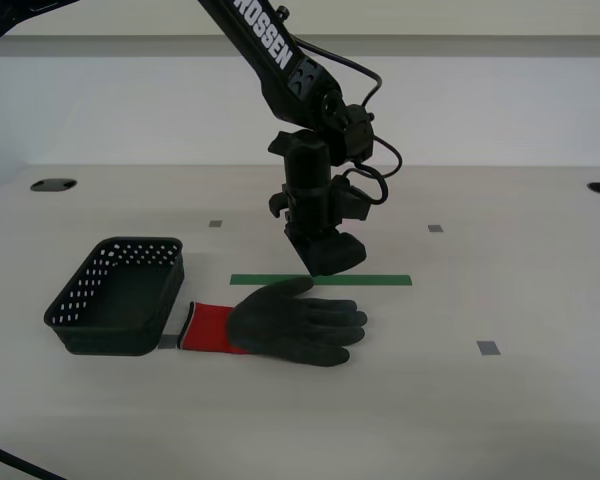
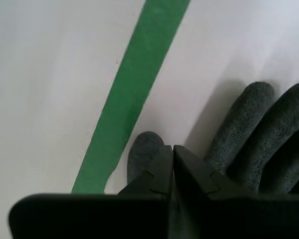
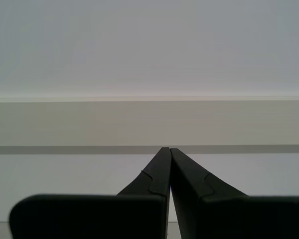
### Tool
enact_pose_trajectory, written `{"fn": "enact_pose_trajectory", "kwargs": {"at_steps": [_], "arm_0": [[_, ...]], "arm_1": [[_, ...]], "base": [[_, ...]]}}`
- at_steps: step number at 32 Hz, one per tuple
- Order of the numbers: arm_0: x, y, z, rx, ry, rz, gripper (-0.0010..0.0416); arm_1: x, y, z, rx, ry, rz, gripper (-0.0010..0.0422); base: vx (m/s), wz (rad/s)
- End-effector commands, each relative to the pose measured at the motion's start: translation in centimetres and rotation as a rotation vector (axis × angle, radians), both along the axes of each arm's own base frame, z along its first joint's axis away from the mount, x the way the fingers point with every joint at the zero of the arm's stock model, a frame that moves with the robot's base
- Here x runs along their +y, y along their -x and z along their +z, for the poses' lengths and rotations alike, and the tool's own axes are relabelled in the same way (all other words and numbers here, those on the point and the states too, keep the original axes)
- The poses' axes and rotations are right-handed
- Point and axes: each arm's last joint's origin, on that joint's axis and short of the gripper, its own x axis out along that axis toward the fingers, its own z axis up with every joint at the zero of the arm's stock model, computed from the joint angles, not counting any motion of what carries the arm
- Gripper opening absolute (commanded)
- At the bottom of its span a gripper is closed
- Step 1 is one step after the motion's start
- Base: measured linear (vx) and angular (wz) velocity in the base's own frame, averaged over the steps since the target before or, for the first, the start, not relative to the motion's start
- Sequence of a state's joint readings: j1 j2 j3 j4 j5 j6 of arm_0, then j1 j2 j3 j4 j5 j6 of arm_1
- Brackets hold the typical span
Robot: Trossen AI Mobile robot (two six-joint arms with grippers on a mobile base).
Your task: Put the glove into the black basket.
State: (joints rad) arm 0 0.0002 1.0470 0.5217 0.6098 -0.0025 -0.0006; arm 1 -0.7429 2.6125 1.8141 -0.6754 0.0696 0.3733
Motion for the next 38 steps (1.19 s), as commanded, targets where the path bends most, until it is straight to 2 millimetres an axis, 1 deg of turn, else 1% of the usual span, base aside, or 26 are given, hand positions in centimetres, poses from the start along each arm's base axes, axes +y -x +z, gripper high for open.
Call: {"fn": "enact_pose_trajectory", "kwargs": {"at_steps": [1, 3, 4, 5, 6, 8, 11, 14, 19, 28, 38], "arm_0": [[0.0, 0.0, 0.1, -0.004, 0.0, -0.001, 0.0001], [0.0, 0.0, 0.1, -0.005, 0.0, 0.0, 0.0001], [0.0, 0.0, 0.1, -0.002, 0.0, 0.0, 0.0001], [0.0, 0.0, 0.1, -0.003, 0.0, 0.0, 0.0001], [0.0, 0.0, 0.1, -0.003, 0.0, 0.0, 0.0001], [0.0, 0.0, 0.1, -0.003, 0.0, -0.001, 0.0001], [0.0, 0.0, 0.1, -0.003, 0.0, 0.0, 0.0001], [0.0, 0.0, 0.1, -0.003, 0.0, -0.001, 0.0001], [0.0, 0.0, 0.1, -0.003, 0.0, 0.0, 0.0001], [0.0, 0.0, 0.1, -0.003, 0.0, -0.001, 0.0001], [0.0, 0.0, 0.1, -0.003, 0.0, 0.0, 0.0]], "arm_1": [[1.0, -0.7, 0.1, 0.014, -0.01, 0.059, 0.0048], [1.4, -1.0, 0.0, 0.02, -0.012, 0.09, 0.0073], [1.8, -1.4, 0.0, 0.02, -0.012, 0.108, 0.0111], [1.9, -1.4, 0.0, 0.021, -0.012, 0.11, 0.0131], [1.9, -1.4, 0.0, 0.02, -0.012, 0.11, 0.0143], [2.0, -1.4, 0.0, 0.027, -0.019, 0.112, 0.0194], [2.0, -1.3, -0.1, 0.026, -0.027, 0.116, 0.0222], [2.1, -1.2, -0.1, 0.034, -0.033, 0.127, 0.0229], [2.7, -0.4, -1.2, 0.064, -0.062, 0.121, 0.0215], [2.6, -0.5, -1.6, 0.031, -0.029, 0.131, 0.0213], [3.1, 0.1, -2.5, 0.03, -0.028, 0.141, 0.0212]], "base": [[0.0, 0.0], [0.0, 0.0], [0.0, 0.0], [0.0, 0.0], [0.0, 0.0], [0.0, 0.0], [0.0, 0.0], [0.0, 0.0], [0.0, 0.0], [0.0, 0.0], [0.0, 0.0]]}}
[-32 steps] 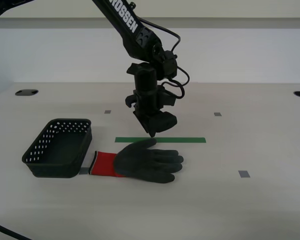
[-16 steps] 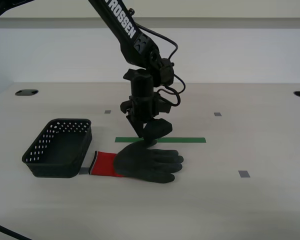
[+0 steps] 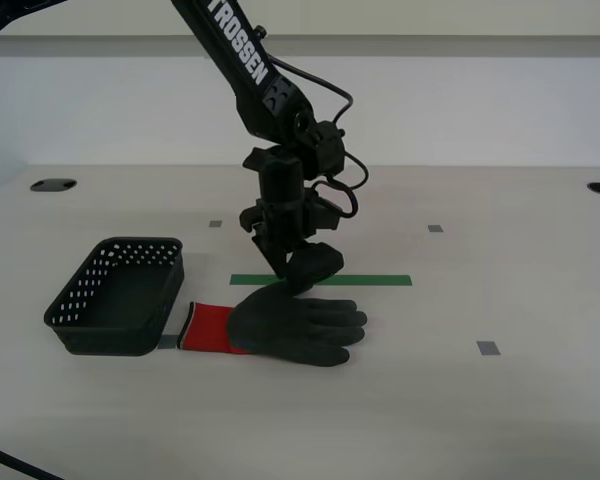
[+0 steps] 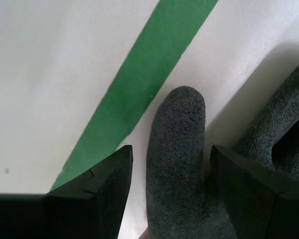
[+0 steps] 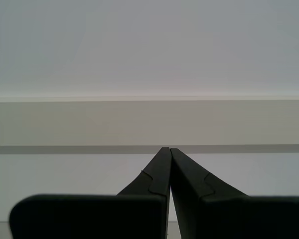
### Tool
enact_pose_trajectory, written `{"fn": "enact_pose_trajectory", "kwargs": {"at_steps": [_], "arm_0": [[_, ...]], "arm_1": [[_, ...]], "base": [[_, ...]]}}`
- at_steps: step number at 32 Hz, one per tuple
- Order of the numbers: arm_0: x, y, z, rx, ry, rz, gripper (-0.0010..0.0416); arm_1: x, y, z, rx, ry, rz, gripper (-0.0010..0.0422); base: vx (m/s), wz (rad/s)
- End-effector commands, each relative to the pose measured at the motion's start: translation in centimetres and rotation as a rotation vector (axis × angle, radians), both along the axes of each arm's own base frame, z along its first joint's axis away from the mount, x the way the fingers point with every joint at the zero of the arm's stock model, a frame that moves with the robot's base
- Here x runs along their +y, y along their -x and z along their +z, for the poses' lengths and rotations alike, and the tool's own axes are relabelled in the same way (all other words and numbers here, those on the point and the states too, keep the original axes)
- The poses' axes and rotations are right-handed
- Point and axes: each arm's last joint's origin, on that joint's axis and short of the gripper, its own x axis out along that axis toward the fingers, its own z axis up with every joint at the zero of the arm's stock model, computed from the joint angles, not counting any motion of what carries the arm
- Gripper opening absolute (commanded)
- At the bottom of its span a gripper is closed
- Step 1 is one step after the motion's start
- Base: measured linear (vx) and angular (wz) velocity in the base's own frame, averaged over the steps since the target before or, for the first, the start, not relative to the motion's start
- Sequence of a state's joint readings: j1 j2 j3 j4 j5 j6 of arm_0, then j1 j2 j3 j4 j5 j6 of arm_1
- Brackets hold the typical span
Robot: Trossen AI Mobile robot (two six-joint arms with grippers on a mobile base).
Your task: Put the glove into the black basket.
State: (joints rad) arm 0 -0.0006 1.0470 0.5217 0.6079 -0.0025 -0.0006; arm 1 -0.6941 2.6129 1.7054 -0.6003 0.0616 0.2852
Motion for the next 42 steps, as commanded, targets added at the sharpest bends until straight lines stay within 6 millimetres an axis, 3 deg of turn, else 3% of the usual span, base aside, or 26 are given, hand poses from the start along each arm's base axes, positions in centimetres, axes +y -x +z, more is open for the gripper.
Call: {"fn": "enact_pose_trajectory", "kwargs": {"at_steps": [1, 9, 15, 21, 26, 31, 32, 42], "arm_0": [[0.0, 0.0, 0.1, -0.005, 0.0, 0.0, 0.0001], [0.0, 0.0, 0.1, -0.005, 0.0, 0.0, 0.0001], [0.0, 0.0, 0.1, -0.005, 0.0, 0.0, 0.0001], [0.0, 0.0, 0.1, -0.005, 0.0, 0.0, 0.0001], [0.0, 0.0, 0.1, -0.005, 0.0, 0.001, 0.0001], [0.0, 0.0, 0.1, -0.004, 0.0, 0.0, 0.0001], [0.0, 0.0, 0.1, -0.002, 0.0, 0.0, 0.0001], [0.0, 0.0, -0.1, 0.016, 0.0, 0.0, 0.0001]], "arm_1": [[0.1, 0.2, -0.2, 0.002, -0.002, 0.005, 0.0212], [0.3, 0.3, -0.7, -0.011, 0.009, 0.006, 0.02], [0.3, 0.3, -0.9, -0.023, 0.018, 0.009, 0.0134], [0.6, 0.7, -1.2, -0.01, 0.008, 0.015, -0.0005], [0.6, 0.7, -1.0, 0.014, -0.009, 0.056, -0.0002], [0.3, 0.2, 1.2, 0.023, -0.015, 0.078, -0.0002], [0.1, -0.2, 3.1, -0.011, 0.015, 0.08, -0.0002], [0.8, -0.5, 11.5, -0.069, 0.073, 0.143, -0.0002]], "base": [[0.0, 0.0], [0.0, 0.0], [0.0, 0.0], [0.0, 0.0], [0.0, 0.0], [0.0, 0.0], [0.0, 0.0], [0.0, 0.0]]}}
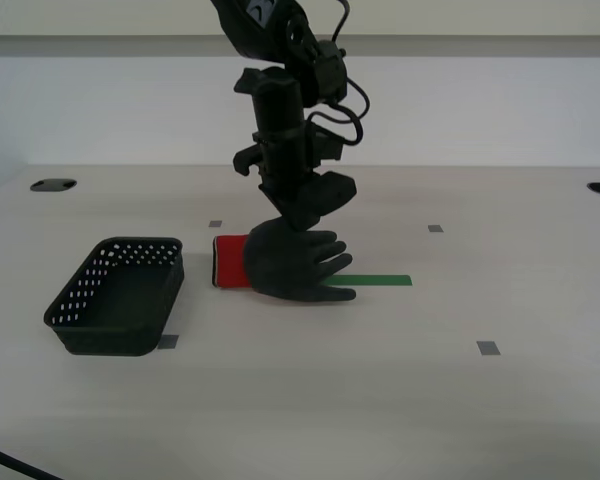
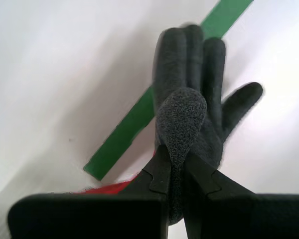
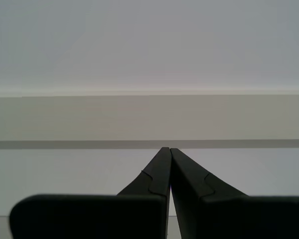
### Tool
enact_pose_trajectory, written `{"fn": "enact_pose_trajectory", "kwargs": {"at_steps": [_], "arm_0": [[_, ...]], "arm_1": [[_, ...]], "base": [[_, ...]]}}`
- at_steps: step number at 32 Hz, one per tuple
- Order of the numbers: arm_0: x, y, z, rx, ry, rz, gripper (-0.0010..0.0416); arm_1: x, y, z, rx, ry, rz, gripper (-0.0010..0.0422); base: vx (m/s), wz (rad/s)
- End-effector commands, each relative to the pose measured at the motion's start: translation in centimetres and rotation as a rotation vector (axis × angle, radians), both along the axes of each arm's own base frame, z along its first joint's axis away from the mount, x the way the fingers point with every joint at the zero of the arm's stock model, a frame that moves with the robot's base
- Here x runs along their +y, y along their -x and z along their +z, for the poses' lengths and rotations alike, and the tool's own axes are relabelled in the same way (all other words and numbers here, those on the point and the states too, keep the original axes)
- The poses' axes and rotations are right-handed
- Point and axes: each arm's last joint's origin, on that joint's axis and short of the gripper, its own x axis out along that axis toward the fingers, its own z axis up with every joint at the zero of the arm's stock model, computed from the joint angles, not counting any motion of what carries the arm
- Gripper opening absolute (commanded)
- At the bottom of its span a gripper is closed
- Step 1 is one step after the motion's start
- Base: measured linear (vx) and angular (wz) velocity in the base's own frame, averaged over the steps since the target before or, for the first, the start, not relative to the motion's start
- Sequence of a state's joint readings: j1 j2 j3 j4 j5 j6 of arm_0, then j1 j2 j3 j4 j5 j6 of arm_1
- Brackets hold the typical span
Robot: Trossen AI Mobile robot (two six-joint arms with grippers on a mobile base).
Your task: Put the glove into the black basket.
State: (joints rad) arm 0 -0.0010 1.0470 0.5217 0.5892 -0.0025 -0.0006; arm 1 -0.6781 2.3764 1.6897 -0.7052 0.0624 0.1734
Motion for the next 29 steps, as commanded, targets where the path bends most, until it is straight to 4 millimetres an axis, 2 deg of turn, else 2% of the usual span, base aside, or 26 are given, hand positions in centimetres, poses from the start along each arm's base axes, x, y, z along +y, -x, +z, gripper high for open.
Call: {"fn": "enact_pose_trajectory", "kwargs": {"at_steps": [1, 9, 13, 22, 26, 29], "arm_0": [[0.0, 0.0, 0.0, -0.001, 0.0, 0.001, 0.0001], [0.0, 0.0, 0.1, -0.002, 0.0, 0.001, 0.0], [0.0, 0.0, 0.1, -0.002, 0.0, 0.001, 0.0001], [0.0, 0.0, 0.1, -0.002, 0.0, 0.001, 0.0], [0.0, 0.0, 0.0, -0.002, 0.0, 0.001, 0.0001], [0.0, 0.0, 0.1, -0.002, 0.0, 0.001, 0.0001]], "arm_1": [[0.8, 0.2, 2.5, 0.011, -0.009, 0.02, -0.0002], [3.6, 0.5, 8.9, -0.012, 0.009, 0.064, -0.0001], [5.6, 0.1, 10.5, 0.003, -0.003, 0.108, -0.0001], [10.5, -1.0, 10.9, 0.063, -0.048, 0.184, -0.0001], [14.5, -0.5, 10.5, 0.058, -0.042, 0.264, -0.0001], [16.7, 0.3, 9.5, 0.081, -0.053, 0.309, -0.0001]], "base": [[0.0, 0.0], [0.0, 0.0], [0.0, 0.0], [0.0, 0.0], [0.0, 0.0], [0.0, 0.0]]}}
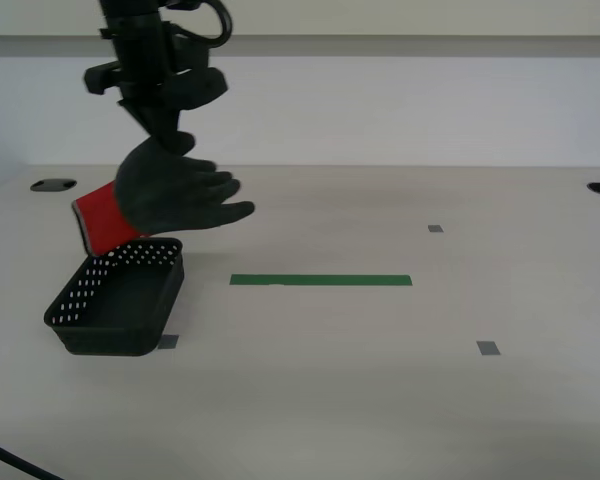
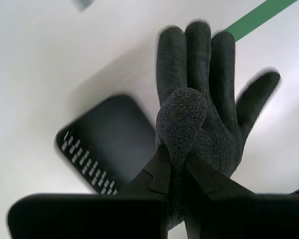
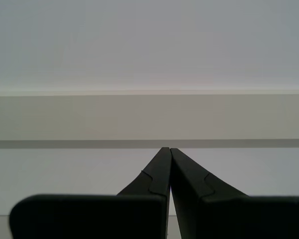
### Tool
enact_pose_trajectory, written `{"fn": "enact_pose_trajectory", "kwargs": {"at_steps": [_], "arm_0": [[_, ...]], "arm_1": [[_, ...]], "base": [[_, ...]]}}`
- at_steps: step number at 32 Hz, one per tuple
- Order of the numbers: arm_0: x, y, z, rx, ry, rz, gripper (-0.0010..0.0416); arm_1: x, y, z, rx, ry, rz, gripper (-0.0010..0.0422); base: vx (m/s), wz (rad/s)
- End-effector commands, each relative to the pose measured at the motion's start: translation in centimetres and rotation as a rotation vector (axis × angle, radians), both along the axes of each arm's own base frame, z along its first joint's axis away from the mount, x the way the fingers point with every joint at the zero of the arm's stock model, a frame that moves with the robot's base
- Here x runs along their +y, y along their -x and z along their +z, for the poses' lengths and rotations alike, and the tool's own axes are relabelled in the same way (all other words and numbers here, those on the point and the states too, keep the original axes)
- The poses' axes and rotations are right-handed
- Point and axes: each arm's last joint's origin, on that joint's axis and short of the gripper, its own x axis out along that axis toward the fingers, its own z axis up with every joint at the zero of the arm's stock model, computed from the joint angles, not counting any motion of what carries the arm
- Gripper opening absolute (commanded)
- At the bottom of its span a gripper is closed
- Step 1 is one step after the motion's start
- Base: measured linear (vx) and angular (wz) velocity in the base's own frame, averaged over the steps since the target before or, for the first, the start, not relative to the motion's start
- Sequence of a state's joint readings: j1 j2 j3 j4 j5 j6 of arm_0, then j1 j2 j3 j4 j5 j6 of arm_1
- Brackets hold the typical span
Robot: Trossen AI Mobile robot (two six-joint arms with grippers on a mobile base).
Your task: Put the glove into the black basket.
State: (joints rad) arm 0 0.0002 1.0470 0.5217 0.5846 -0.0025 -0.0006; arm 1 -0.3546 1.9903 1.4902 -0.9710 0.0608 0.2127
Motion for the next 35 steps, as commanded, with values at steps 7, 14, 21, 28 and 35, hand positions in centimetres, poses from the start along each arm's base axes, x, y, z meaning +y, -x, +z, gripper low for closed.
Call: {"fn": "enact_pose_trajectory", "kwargs": {"at_steps": [7, 14, 21, 28, 35], "arm_0": [[0.0, 0.0, 0.1, -0.006, 0.0, -0.001, 0.0001], [0.0, 0.0, 0.1, -0.006, 0.0, 0.0, 0.0001], [0.0, 0.0, 0.1, -0.003, 0.0, 0.0, 0.0001], [0.0, 0.0, 0.0, 0.002, 0.0, 0.002, 0.0], [0.0, 0.0, -0.1, 0.012, 0.0, 0.002, 0.0001]], "arm_1": [[4.9, 3.1, -5.8, 0.058, -0.019, 0.097, -0.0001], [8.0, 4.4, -9.7, 0.04, -0.011, 0.186, -0.0001], [9.0, 3.8, -14.0, 0.077, -0.019, 0.231, -0.0001], [8.9, 2.6, -15.2, -0.008, 0.004, 0.242, 0.0], [8.9, 2.5, -15.0, 0.014, 0.001, 0.272, 0.012]], "base": [[0.0, 0.0], [0.0, 0.0], [0.0, 0.0], [0.0, 0.0], [0.0, 0.0]]}}
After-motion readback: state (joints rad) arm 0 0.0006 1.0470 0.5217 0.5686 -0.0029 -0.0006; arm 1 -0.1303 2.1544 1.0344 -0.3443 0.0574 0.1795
